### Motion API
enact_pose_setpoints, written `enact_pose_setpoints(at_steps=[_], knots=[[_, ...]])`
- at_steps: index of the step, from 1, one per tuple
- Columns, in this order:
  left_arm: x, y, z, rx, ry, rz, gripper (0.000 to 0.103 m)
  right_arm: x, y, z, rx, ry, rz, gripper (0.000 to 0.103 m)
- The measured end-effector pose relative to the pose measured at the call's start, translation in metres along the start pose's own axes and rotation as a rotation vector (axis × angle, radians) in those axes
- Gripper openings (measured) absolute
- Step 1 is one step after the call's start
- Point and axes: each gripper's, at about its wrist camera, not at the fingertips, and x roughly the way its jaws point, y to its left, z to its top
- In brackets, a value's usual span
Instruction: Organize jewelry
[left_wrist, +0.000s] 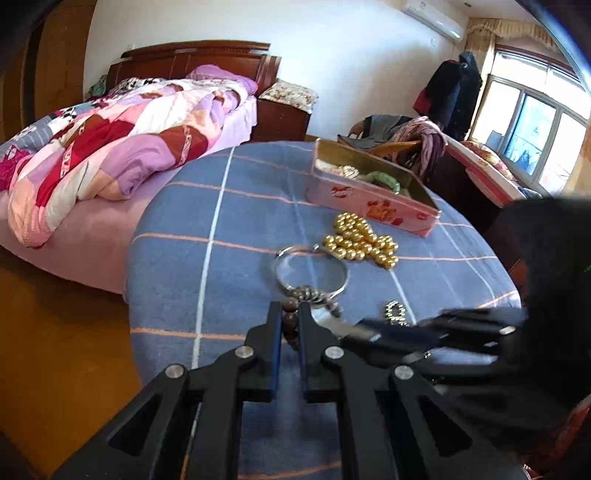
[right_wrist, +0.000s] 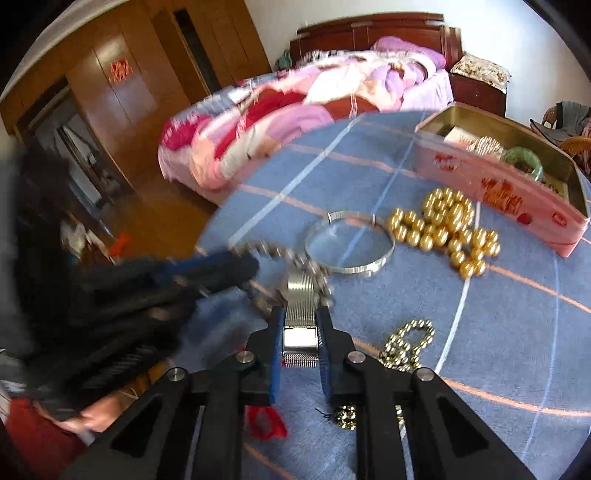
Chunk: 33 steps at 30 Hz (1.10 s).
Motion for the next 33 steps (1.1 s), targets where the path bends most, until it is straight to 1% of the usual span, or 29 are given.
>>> enact_pose_setpoints(at_steps=[1, 3, 4, 5, 7, 11, 13, 15, 16, 18, 20, 21, 22, 23, 25, 26, 27, 29, 33], knots=[[0.002, 0.002, -0.001, -0.006, 0.005, 0.009, 0.008, -0.006, -0.001, 0.001, 0.010, -0.011, 0.018, 0.017], [0.006, 0.003, -0.003, -0.013, 0.019, 0.026, 0.008, -0.021, -0.003, 0.006, 0.037, -0.040, 0.097, 0.017], [0.009, 0.004, -0.003, -0.014, 0.024, 0.037, 0.008, -0.027, -0.002, 0.008, 0.042, -0.052, 0.120, 0.017], [0.011, 0.004, -0.003, -0.013, 0.032, 0.051, 0.008, -0.034, -0.002, 0.010, 0.046, -0.067, 0.137, 0.017], [0.014, 0.003, -0.004, -0.011, 0.042, 0.061, 0.008, -0.048, -0.005, 0.012, 0.062, -0.104, 0.140, 0.016], [0.013, 0.000, -0.006, 0.005, 0.039, 0.065, 0.008, -0.075, -0.020, 0.012, 0.112, -0.164, 0.111, 0.016], [0.011, -0.001, -0.006, 0.010, 0.035, 0.060, 0.008, -0.084, -0.031, 0.010, 0.139, -0.180, 0.094, 0.016], [0.007, -0.005, -0.005, 0.020, 0.022, 0.038, 0.008, -0.088, -0.047, 0.007, 0.174, -0.189, 0.039, 0.016], [0.006, -0.009, -0.003, 0.041, 0.022, 0.033, 0.008, -0.088, -0.055, 0.005, 0.196, -0.187, 0.020, 0.016], [0.003, -0.014, -0.002, 0.074, 0.026, -0.008, 0.010, -0.085, -0.080, -0.001, 0.276, -0.172, -0.015, 0.016], [0.000, -0.021, -0.002, 0.093, 0.026, -0.030, 0.021, -0.083, -0.098, -0.008, 0.333, -0.159, -0.045, 0.017], [-0.003, -0.025, -0.002, 0.108, 0.017, -0.030, 0.036, -0.083, -0.107, -0.012, 0.354, -0.156, -0.071, 0.017], [-0.007, -0.030, -0.002, 0.130, 0.000, -0.023, 0.049, -0.083, -0.113, -0.014, 0.367, -0.154, -0.093, 0.017], [-0.010, -0.034, -0.001, 0.150, -0.015, -0.014, 0.051, -0.084, -0.119, -0.017, 0.379, -0.155, -0.112, 0.017], [-0.014, -0.042, 0.000, 0.189, -0.033, -0.006, 0.051, -0.089, -0.126, -0.021, 0.387, -0.172, -0.143, 0.017], [-0.017, -0.046, 0.000, 0.204, -0.040, -0.017, 0.051, -0.091, -0.128, -0.022, 0.384, -0.181, -0.166, 0.017], [-0.019, -0.049, 0.001, 0.212, -0.046, -0.036, 0.051, -0.094, -0.130, -0.022, 0.382, -0.186, -0.192, 0.017], [-0.020, -0.058, 0.003, 0.238, -0.044, -0.089, 0.051, -0.097, -0.133, -0.022, 0.386, -0.188, -0.216, 0.017], [-0.008, -0.087, 0.004, 0.275, -0.003, -0.204, 0.051, -0.100, -0.139, -0.024, 0.401, -0.189, -0.214, 0.017]])
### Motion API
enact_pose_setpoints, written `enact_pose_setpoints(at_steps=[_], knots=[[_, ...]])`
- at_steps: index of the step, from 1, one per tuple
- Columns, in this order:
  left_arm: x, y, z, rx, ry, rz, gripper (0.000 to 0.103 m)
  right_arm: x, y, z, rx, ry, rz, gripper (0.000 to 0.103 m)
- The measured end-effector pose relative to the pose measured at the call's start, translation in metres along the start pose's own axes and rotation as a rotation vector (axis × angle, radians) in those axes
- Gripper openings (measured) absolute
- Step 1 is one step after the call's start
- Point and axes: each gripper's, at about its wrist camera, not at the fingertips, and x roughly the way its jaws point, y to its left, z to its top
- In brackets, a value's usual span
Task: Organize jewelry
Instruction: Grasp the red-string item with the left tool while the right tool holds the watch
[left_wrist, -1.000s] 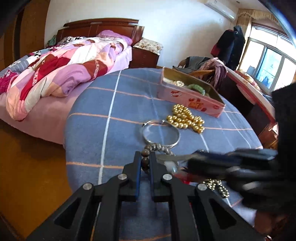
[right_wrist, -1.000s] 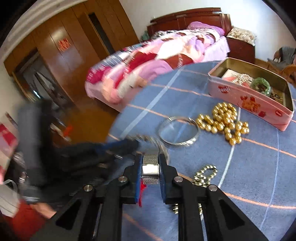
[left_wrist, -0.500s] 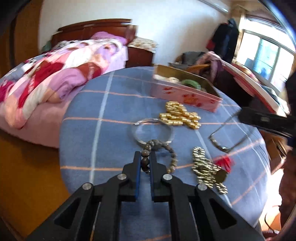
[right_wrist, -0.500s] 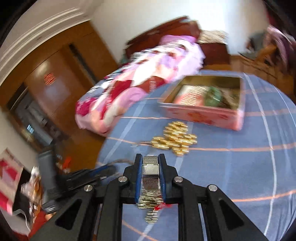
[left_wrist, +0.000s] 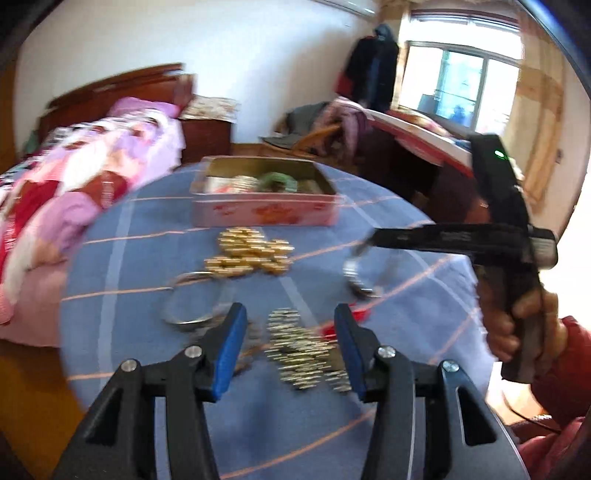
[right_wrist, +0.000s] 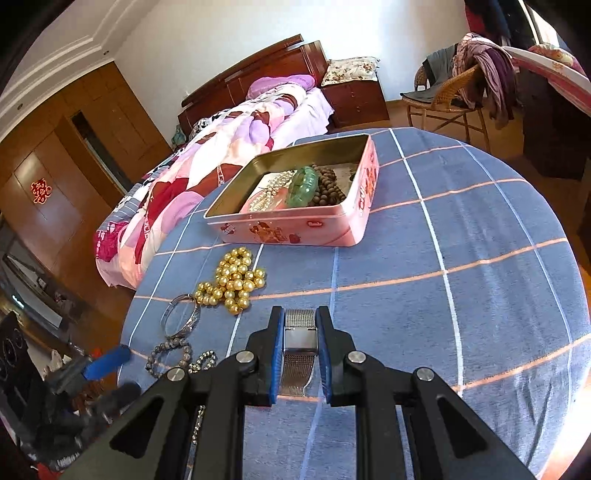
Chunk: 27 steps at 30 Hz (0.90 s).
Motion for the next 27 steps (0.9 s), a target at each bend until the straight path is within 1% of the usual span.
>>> enact_pose_setpoints(at_steps=[2, 3, 4, 5, 8, 10, 11, 12, 13, 14, 16, 17, 21, 24, 26, 27], knots=[[0.017, -0.014, 0.004, 0.016, 0.027, -0.052, 0.050, -0.001, -0.004, 0.001, 0.010, 0.000, -0.002, 0.017], [0.029, -0.022, 0.006, 0.032, 0.053, -0.063, 0.044, -0.002, -0.005, 0.001, 0.014, -0.001, -0.005, 0.017], [0.036, -0.028, 0.007, 0.049, 0.072, -0.063, 0.035, -0.003, -0.007, -0.001, 0.015, -0.002, -0.009, 0.017], [0.045, -0.034, 0.007, 0.072, 0.098, -0.058, 0.032, -0.006, -0.009, -0.001, 0.017, -0.003, -0.013, 0.017], [0.066, -0.045, 0.002, 0.110, 0.184, -0.044, 0.028, -0.011, -0.019, -0.003, 0.031, -0.008, -0.018, 0.017], [0.073, -0.048, -0.003, 0.132, 0.221, -0.032, 0.027, -0.012, -0.026, -0.003, 0.044, -0.009, -0.022, 0.017], [0.073, -0.050, -0.005, 0.140, 0.218, -0.020, 0.026, -0.012, -0.029, -0.004, 0.051, -0.009, -0.025, 0.017], [0.071, -0.050, -0.006, 0.136, 0.217, -0.019, 0.023, -0.012, -0.032, -0.004, 0.058, -0.008, -0.028, 0.017], [0.070, -0.048, -0.005, 0.122, 0.216, -0.019, 0.010, -0.011, -0.034, -0.004, 0.063, -0.006, -0.029, 0.017], [0.071, -0.046, -0.004, 0.103, 0.222, -0.024, 0.007, -0.010, -0.036, -0.005, 0.071, -0.003, -0.027, 0.017], [0.068, -0.040, -0.002, 0.058, 0.214, -0.028, 0.007, -0.008, -0.038, -0.006, 0.083, 0.003, -0.019, 0.017], [0.065, -0.038, 0.000, 0.038, 0.199, -0.024, 0.006, -0.008, -0.040, -0.007, 0.086, 0.003, -0.015, 0.017], [0.044, -0.031, 0.009, -0.044, 0.089, -0.074, 0.006, -0.010, -0.046, -0.007, 0.103, 0.006, -0.030, 0.017], [0.023, -0.023, 0.017, -0.101, 0.008, -0.089, 0.006, -0.014, -0.050, -0.008, 0.096, 0.003, -0.060, 0.018], [0.016, -0.019, 0.022, -0.123, -0.020, -0.092, 0.006, -0.015, -0.053, -0.009, 0.093, 0.010, -0.069, 0.018], [0.011, -0.016, 0.023, -0.134, -0.035, -0.094, 0.006, -0.013, -0.053, -0.010, 0.093, 0.019, -0.078, 0.021]])
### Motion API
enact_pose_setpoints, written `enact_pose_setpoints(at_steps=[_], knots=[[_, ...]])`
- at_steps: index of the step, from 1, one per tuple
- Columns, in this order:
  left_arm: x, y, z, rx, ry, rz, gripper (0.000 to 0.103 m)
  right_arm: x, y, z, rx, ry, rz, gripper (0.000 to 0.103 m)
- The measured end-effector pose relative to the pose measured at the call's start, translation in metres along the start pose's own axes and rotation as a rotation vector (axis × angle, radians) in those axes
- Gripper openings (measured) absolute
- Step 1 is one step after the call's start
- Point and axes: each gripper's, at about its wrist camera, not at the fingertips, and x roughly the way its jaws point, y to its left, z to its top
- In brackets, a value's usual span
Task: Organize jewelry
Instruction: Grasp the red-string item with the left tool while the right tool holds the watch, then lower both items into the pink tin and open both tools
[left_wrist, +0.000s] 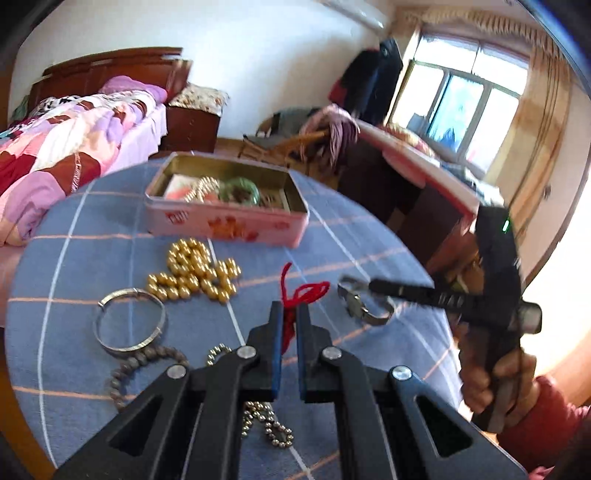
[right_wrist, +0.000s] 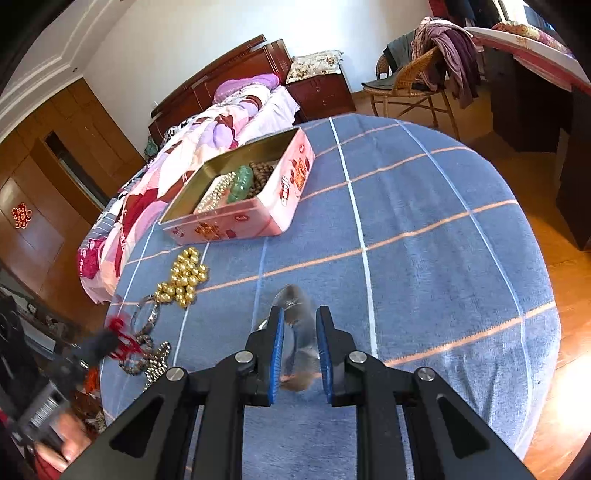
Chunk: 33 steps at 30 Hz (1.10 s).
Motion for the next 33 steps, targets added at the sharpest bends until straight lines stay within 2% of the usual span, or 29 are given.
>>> enact_pose_setpoints(at_steps=[5, 8, 9, 11, 12, 14, 16, 17, 18, 20, 21, 22, 24, 26, 28, 33], knots=[[-0.004, 0.011, 0.007, -0.033, -0.025, 0.013, 0.006, 0.007, -0.005, -0.003, 0.006, 0.019, -0.014, 0.022], [-0.006, 0.017, 0.007, -0.052, -0.032, 0.026, 0.006, 0.000, -0.005, -0.003, -0.009, -0.004, -0.024, 0.022], [-0.007, 0.020, 0.007, -0.060, -0.035, 0.025, 0.006, -0.003, -0.004, -0.003, -0.019, -0.007, -0.021, 0.025], [-0.005, 0.025, 0.007, -0.070, -0.036, 0.024, 0.006, -0.004, 0.000, -0.004, -0.041, -0.004, -0.026, 0.052], [-0.004, 0.026, 0.008, -0.075, -0.035, 0.026, 0.006, -0.004, 0.003, -0.004, -0.050, -0.010, -0.035, 0.068], [-0.002, 0.027, 0.008, -0.080, -0.032, 0.027, 0.006, -0.002, 0.007, -0.005, -0.062, -0.030, -0.039, 0.069], [-0.001, 0.027, 0.007, -0.077, -0.032, 0.029, 0.006, 0.005, 0.012, -0.004, -0.079, -0.016, -0.034, 0.069], [-0.001, 0.027, 0.007, -0.075, -0.032, 0.029, 0.006, 0.010, 0.015, -0.004, -0.092, -0.002, -0.058, 0.069], [0.000, 0.027, 0.007, -0.074, -0.031, 0.029, 0.006, 0.016, 0.019, -0.004, -0.112, 0.016, -0.085, 0.069], [0.000, 0.026, 0.007, -0.068, -0.030, 0.032, 0.006, 0.024, 0.026, -0.007, -0.149, 0.044, -0.103, 0.061], [0.001, 0.026, 0.008, -0.066, -0.030, 0.032, 0.006, 0.025, 0.032, -0.008, -0.187, 0.040, -0.139, 0.051], [0.000, 0.026, 0.008, -0.066, -0.029, 0.031, 0.006, 0.028, 0.035, -0.010, -0.221, 0.045, -0.172, 0.034], [0.002, 0.028, 0.009, -0.070, -0.028, 0.030, 0.006, 0.029, 0.040, -0.012, -0.268, 0.051, -0.211, 0.030], [0.002, 0.028, 0.009, -0.074, -0.029, 0.030, 0.006, 0.028, 0.035, -0.010, -0.240, 0.058, -0.188, 0.028], [0.003, 0.030, 0.010, -0.081, -0.030, 0.032, 0.006, 0.024, 0.030, -0.006, -0.207, 0.054, -0.160, 0.019], [0.003, 0.032, 0.021, -0.077, -0.046, 0.036, 0.006, 0.005, 0.034, 0.011, -0.182, -0.011, -0.105, 0.019]])
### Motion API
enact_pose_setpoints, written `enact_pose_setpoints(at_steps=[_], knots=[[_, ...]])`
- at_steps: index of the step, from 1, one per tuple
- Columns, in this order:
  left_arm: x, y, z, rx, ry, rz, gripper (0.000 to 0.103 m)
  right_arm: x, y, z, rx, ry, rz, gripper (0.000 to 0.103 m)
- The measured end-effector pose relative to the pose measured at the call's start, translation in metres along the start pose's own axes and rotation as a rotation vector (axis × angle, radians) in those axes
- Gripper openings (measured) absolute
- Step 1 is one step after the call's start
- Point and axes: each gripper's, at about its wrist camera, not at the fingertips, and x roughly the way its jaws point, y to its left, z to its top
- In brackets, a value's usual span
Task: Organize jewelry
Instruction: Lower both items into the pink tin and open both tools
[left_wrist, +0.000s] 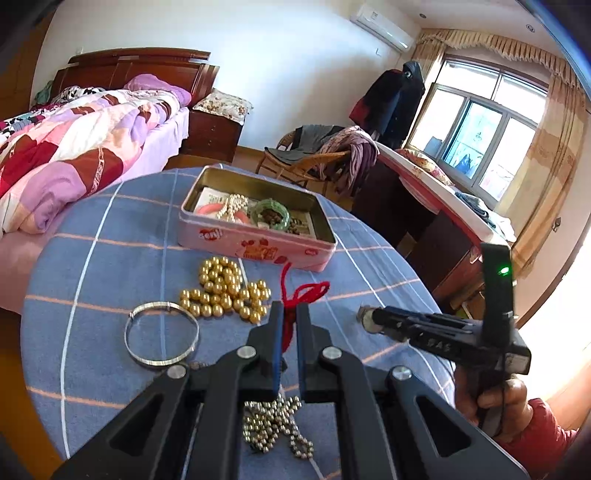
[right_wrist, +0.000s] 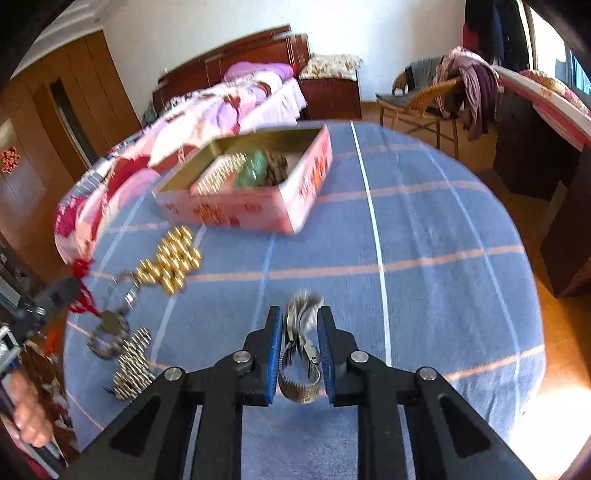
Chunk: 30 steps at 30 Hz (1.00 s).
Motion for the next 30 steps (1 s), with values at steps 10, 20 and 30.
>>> enact_pose_setpoints(at_steps=[10, 20, 30], knots=[[0.013, -0.001, 0.043, -0.004, -0.067, -0.003, 0.006, -0.005, 0.017, 0.071, 0.111, -0.119, 0.212, 0.018], [0.077, 0.013, 0.106, -0.017, -0.083, 0.041, 0.007, 0.067, 0.019, 0.144, 0.202, -0.136, 0.259, 0.018], [0.149, 0.032, 0.114, -0.001, 0.029, 0.168, 0.008, 0.113, -0.009, 0.154, 0.290, -0.156, 0.210, 0.056]])
